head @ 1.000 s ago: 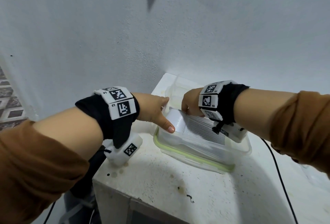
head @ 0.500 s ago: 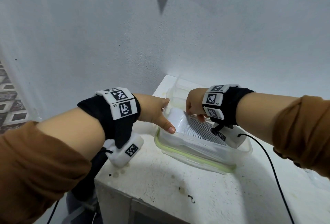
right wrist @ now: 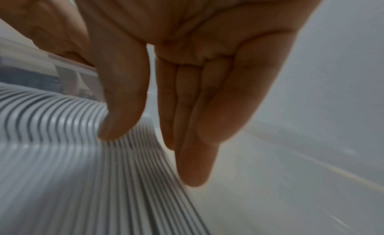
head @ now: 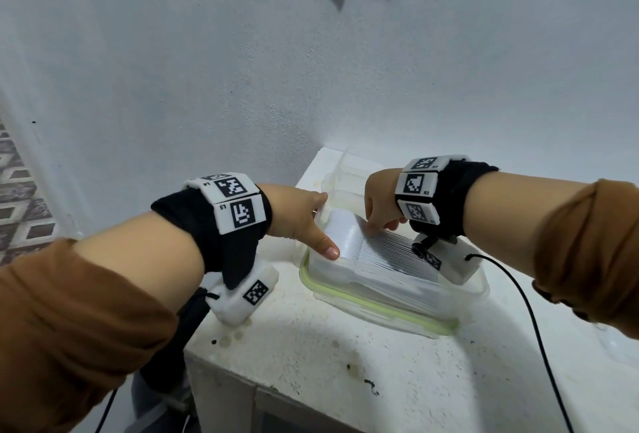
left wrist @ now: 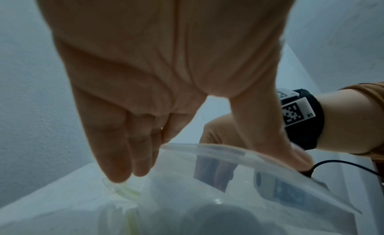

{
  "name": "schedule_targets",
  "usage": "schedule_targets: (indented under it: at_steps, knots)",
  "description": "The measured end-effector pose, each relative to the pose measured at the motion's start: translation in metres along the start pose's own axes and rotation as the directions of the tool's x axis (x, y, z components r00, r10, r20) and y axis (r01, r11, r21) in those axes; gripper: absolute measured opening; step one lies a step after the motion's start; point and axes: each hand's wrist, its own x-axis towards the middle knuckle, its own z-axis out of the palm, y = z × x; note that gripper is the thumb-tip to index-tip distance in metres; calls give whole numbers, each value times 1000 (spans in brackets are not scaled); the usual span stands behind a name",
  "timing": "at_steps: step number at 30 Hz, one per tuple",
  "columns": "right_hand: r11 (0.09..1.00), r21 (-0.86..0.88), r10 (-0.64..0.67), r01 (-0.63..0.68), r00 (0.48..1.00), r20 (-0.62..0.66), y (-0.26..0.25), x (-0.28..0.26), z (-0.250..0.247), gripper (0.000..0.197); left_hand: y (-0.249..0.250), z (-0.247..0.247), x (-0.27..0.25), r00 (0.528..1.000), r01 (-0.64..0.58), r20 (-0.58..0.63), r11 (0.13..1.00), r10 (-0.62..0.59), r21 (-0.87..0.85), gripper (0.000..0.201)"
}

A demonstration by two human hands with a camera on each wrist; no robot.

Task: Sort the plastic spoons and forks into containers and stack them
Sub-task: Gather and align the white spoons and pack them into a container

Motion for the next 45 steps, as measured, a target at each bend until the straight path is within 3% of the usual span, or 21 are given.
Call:
schedule_targets:
  at_steps: [4,9,12,14,22,31,39,45]
  knots:
    - [998,-44,-40,41,999,22,-4,0,3,39,2,-2,-1,1000,10,3,999,-10,31,124]
    - [997,-81,-19,19,1000,-7,-13,0,4,37,6,-2,-5,1000,23,0,999,-23,45,125]
    - [996,-88,-22,23,1000,10,-10,-5,2,45,8,-3,-7,999,40,-3,999,-40,34,114]
    - [994,-101,-35,34,999,-16,-6,-5,1,40,10,-3,-8,999,50,-8,998,-50,37,109]
    - [987,-135,-95,89,994,-44,-14,-4,8,49,9,-4,-7,999,44,6,998,-45,46,124]
    - [990,-120,-84,77,995,-49,-16,-10,9,48,15,-5,-12,996,94,-10,994,-94,51,118]
    - [996,-45,-78,76,995,-57,-5,-21,0,39,33,-12,-24,979,191,-102,967,-176,166,83]
    - [998,-12,-57,56,993,-99,15,-37,-11,27,58,-16,-32,972,189,-187,948,-143,257,60]
